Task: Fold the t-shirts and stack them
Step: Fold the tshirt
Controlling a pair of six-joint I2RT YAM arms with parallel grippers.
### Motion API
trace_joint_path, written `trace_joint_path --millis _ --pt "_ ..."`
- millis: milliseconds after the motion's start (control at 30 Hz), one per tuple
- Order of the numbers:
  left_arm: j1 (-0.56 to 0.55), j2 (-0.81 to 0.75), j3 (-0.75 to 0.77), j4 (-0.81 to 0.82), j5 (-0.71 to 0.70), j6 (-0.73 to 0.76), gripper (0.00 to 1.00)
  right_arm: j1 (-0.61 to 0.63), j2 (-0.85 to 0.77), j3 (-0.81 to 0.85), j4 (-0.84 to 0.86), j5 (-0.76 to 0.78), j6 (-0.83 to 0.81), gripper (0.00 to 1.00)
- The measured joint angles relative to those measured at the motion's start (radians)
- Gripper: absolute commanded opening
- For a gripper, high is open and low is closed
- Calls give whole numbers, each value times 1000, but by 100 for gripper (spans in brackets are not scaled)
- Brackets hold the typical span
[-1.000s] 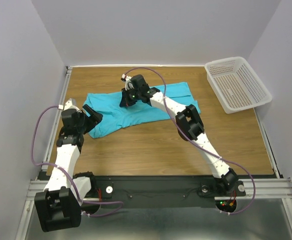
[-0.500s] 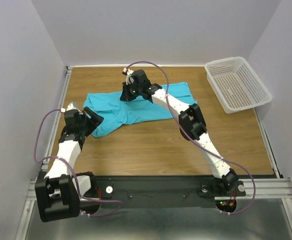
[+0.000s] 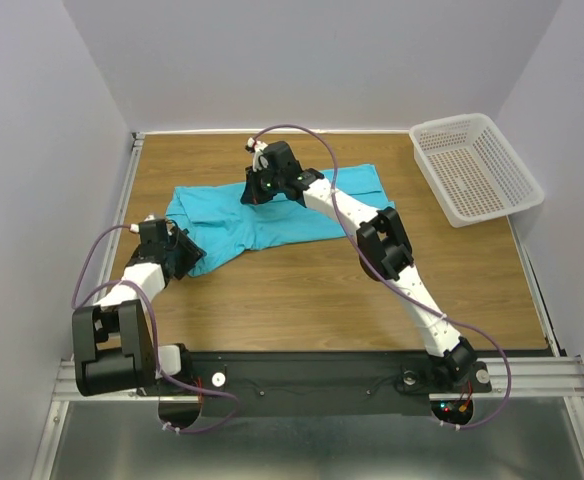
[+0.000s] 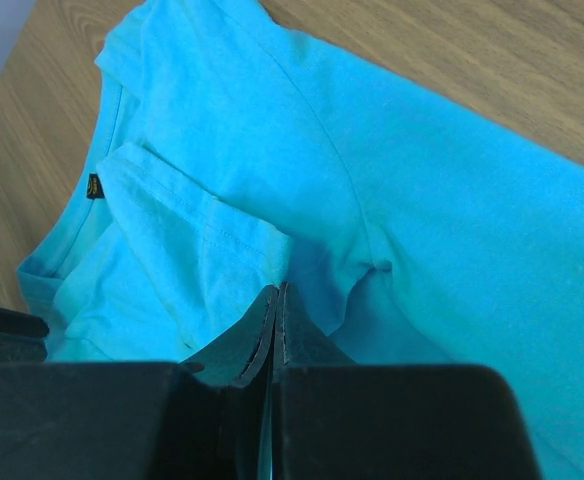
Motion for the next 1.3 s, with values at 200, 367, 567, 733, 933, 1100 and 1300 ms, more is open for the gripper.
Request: trace_joint_path --millis 200,367,567,733,933,1100,1300 --pt "0 47 47 -10 -49 40 50 0 0 0 1 0 3 1" --pt "2 106 59 -3 -45 51 31 -1 0 0 3 4 3 1" --pt "23 116 56 -4 -40 46 8 -7 -9 -11 6 26 3 1" --pt "59 115 43 5 -14 29 2 -17 -45 -72 11 47 3 1" --pt "92 107 37 4 -7 22 2 -29 -61 -107 21 78 3 1" --pt "99 103 37 -5 -6 22 2 -30 -61 -130 20 100 3 1" --pt "100 100 37 -11 -5 23 2 -30 -67 -146 26 139 3 1"
